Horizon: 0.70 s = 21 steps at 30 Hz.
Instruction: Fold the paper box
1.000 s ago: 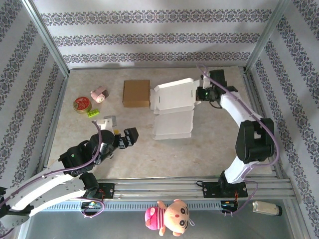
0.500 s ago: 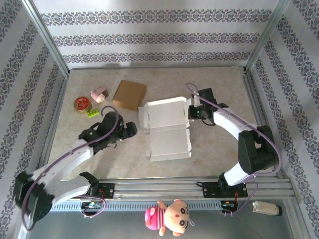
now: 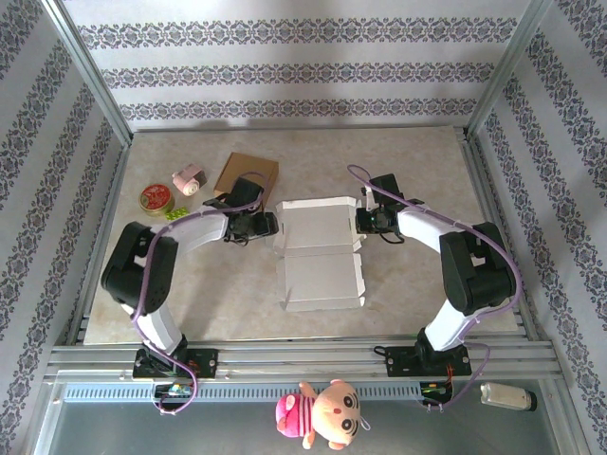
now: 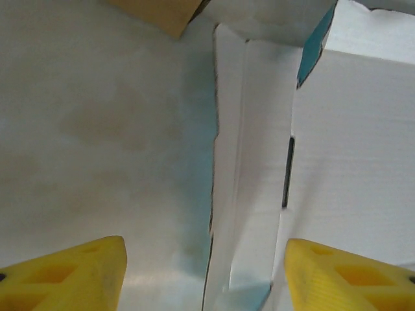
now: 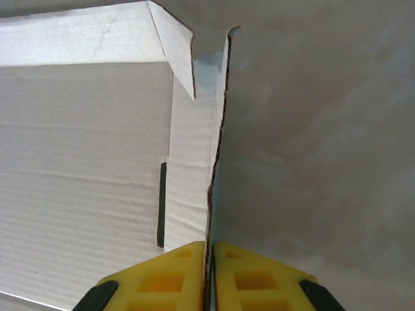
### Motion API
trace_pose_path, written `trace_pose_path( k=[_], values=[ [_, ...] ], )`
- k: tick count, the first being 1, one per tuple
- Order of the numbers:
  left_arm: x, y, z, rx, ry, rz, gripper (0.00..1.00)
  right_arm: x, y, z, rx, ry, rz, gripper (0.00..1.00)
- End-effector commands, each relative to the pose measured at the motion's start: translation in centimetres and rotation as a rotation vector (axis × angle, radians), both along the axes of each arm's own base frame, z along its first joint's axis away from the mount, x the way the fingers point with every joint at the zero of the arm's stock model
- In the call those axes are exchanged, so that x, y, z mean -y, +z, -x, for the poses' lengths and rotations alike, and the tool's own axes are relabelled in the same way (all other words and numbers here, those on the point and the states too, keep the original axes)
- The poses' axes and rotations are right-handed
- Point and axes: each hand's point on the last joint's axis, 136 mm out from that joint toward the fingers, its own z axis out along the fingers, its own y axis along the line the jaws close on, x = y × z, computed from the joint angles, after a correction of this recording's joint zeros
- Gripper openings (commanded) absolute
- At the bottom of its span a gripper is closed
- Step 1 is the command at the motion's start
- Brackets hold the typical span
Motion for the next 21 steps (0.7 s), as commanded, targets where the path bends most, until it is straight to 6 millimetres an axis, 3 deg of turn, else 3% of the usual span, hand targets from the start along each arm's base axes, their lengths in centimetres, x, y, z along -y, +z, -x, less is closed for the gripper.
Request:
trace_pose_path(
  k=[1, 5, 9, 11, 14, 18, 21],
  values=[
    [1.4, -0.2, -2.4, 0.030, -0.080, 0.049, 0.56, -0.1, 0.1, -0.3, 0.007, -0.003, -0.023, 0.11],
    [2.4, -1.3, -3.1, 0.001, -0.119, 0.079, 0.33, -0.2, 0.3, -0.6, 0.017, -0.004, -0.026, 0.10],
    [4.3, 0.2, -3.6, 0.083, -0.191, 0.180, 0.02, -0.2, 1.1, -0.8, 0.035, -0.007, -0.036, 0.13],
    [4.9, 1.8, -3.7, 0.173, -0.258, 0.209, 0.00, -0.3, 3.1, -1.0, 0.086, -0.006, -0.046, 0.27],
    [4.9, 3.7, -3.6, 0.279, -0.347, 0.177, 0.00, 0.0, 7.4, -1.4, 0.211, 0.002, -0.034, 0.58],
    [4.9, 6.2, -3.6, 0.436, -0.481, 0.117, 0.00, 0.1, 14.1, -2.0, 0.432, 0.059, 0.002, 0.77],
    [4.9, 7.9, -3.7, 0.571, -0.547, 0.076, 0.00, -1.7, 16.4, -1.8, 0.592, 0.292, 0.072, 0.81]
  ],
)
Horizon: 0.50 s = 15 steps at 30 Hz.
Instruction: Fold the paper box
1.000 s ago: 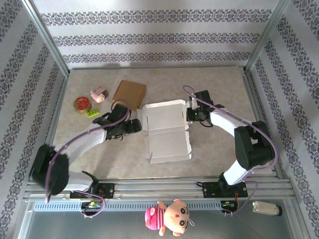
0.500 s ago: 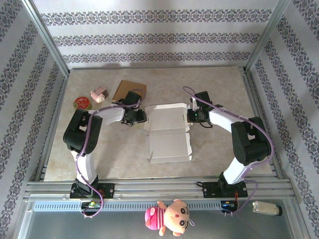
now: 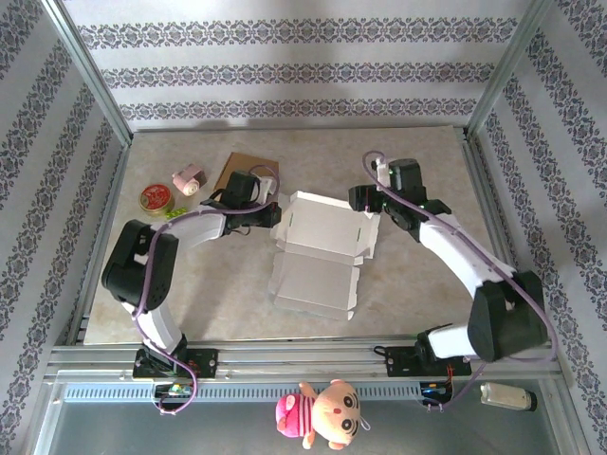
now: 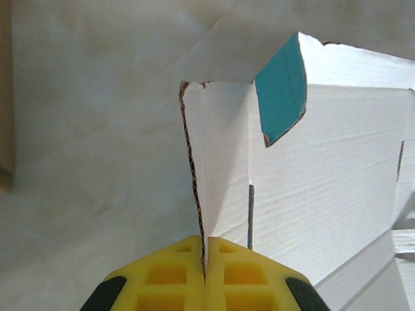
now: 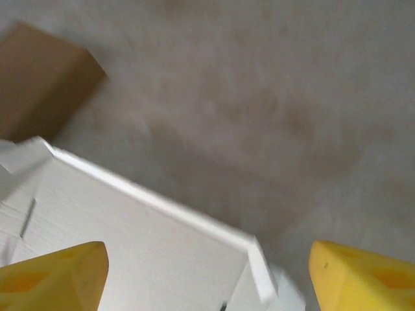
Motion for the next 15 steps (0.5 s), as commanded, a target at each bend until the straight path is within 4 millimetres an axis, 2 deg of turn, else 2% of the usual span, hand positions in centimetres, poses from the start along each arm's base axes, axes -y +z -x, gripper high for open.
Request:
trace_pose_path(
  k=[1, 3, 5, 11, 15],
  values=[
    [0.7, 3.8, -0.9, 0.274, -0.130, -0.018, 0.00, -2.5, 2.3, 0.4, 0.210, 0.271, 0.176, 0.81],
    [0.9, 4.8, -0.7, 0.337, -0.154, -0.007, 0.00, -4.6, 2.2, 2.0, 0.299, 0.472, 0.292, 0.80],
    [1.2, 5.8, -0.7, 0.401, -0.172, 0.015, 0.00, -5.9, 1.0, 3.0, 0.360, 0.630, 0.405, 0.78],
    [1.6, 6.7, -0.3, 0.491, -0.210, 0.041, 0.00, -5.6, -2.6, 0.5, 0.287, 0.683, 0.637, 0.62],
    [1.5, 6.4, -0.3, 0.496, -0.218, 0.025, 0.00, -6.2, -4.1, -0.6, 0.263, 0.703, 0.707, 0.44]
  ],
)
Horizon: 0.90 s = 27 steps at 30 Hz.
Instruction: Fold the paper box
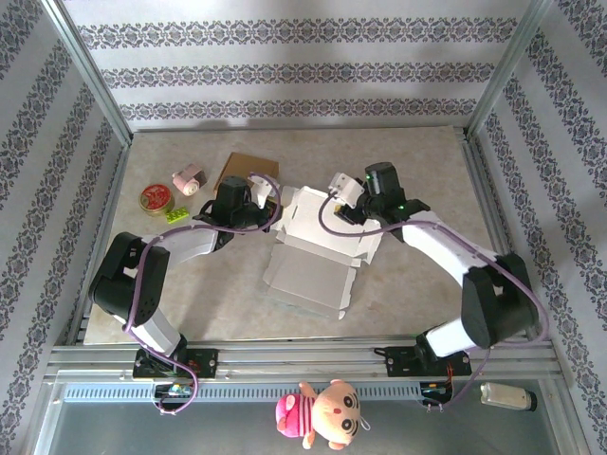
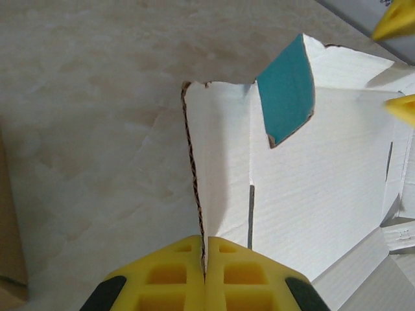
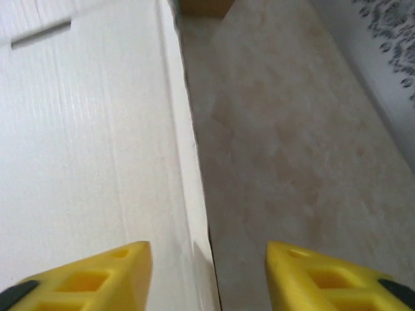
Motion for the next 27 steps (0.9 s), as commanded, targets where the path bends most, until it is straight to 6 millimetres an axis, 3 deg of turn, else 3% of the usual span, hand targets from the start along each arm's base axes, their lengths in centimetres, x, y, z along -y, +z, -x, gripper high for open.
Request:
trace_pose_path(
  k=[1, 4, 6, 9, 10, 12, 14, 17, 21, 23, 25, 27],
  values=[
    [0.5, 2.3, -0.3, 0.119, -0.042, 0.009, 0.00, -0.3, 0.4, -1.3, 0.070, 0.041, 0.109, 0.39],
    [0.4, 2.3, -0.3, 0.121, -0.043, 0.003, 0.00, -0.5, 0.2, -1.9, 0.076, 0.022, 0.106, 0.14],
    [0.3, 2.3, -0.5, 0.122, -0.034, 0.001, 0.00, -0.9, 0.3, -1.7, 0.080, 0.037, 0.108, 0.02],
    [0.0, 2.2, -0.9, 0.119, -0.005, -0.011, 0.00, -1.5, 0.6, -1.2, 0.111, 0.063, 0.149, 0.00],
    [-0.3, 2.4, -1.1, 0.121, 0.016, -0.010, 0.06, -1.5, 0.9, -1.2, 0.131, 0.067, 0.170, 0.00],
    [-0.8, 3.2, -1.3, 0.126, 0.062, 0.010, 0.33, -1.6, 1.9, -1.4, 0.198, 0.074, 0.236, 0.00],
    [-1.3, 4.7, -0.9, 0.124, 0.119, 0.075, 0.52, -1.6, 3.3, -1.9, 0.308, 0.065, 0.317, 0.00],
    [-2.9, 7.2, 0.3, 0.084, 0.246, 0.215, 0.61, -1.4, 5.1, -2.7, 0.467, 0.054, 0.443, 0.00],
    [-5.6, 7.3, 2.0, -0.064, 0.423, 0.260, 0.64, -1.2, 6.1, -3.8, 0.634, 0.018, 0.569, 0.00],
    [-6.6, 6.3, 2.8, -0.214, 0.529, 0.296, 0.57, -1.5, 5.9, -4.1, 0.715, 0.000, 0.614, 0.00],
    [-6.1, 5.6, 3.3, -0.345, 0.571, 0.395, 0.52, -2.1, 4.8, -3.8, 0.772, 0.024, 0.643, 0.00],
    [-4.3, 5.7, 3.5, -0.451, 0.537, 0.544, 0.50, -2.8, 3.3, -3.5, 0.801, 0.042, 0.662, 0.00]
  ],
)
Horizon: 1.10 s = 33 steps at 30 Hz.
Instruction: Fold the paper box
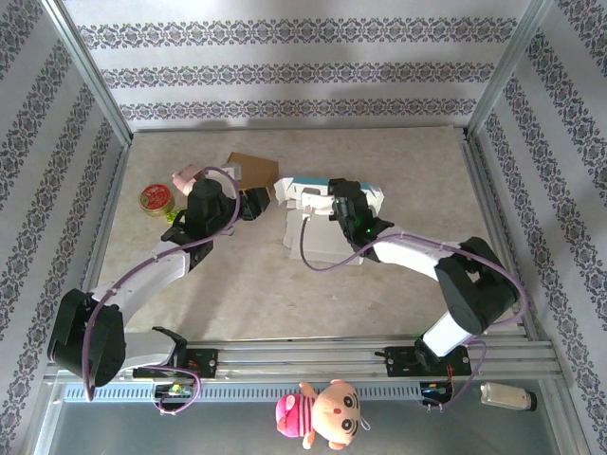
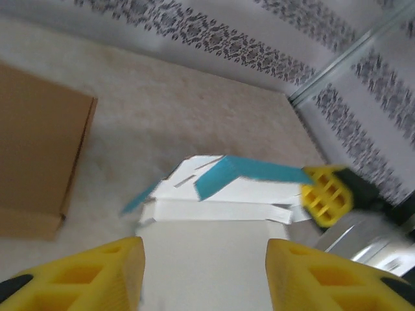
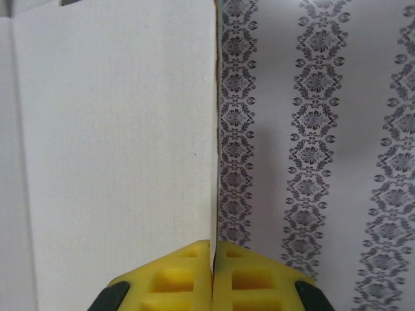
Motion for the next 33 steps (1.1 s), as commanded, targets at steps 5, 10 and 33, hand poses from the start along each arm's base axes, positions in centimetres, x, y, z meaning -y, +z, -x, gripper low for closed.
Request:
trace_pose_path(
  k=[5, 10, 33],
  values=[
    [3.1, -1.9, -0.6, -0.270, -0.005, 0.362, 0.51, -1.6, -1.6, 0.0, 0.150, 0.002, 0.067, 0.00],
    [4.6, -2.4, -3.3, -0.266, -0.035, 0.359, 0.56, -1.7, -2.8, 0.2, 0.128, 0.007, 0.064, 0.00],
    [6.6, -3.4, -7.4, -0.194, -0.065, 0.341, 0.49, -1.1, -2.4, 0.1, 0.072, -0.019, -0.081, 0.02]
  ],
)
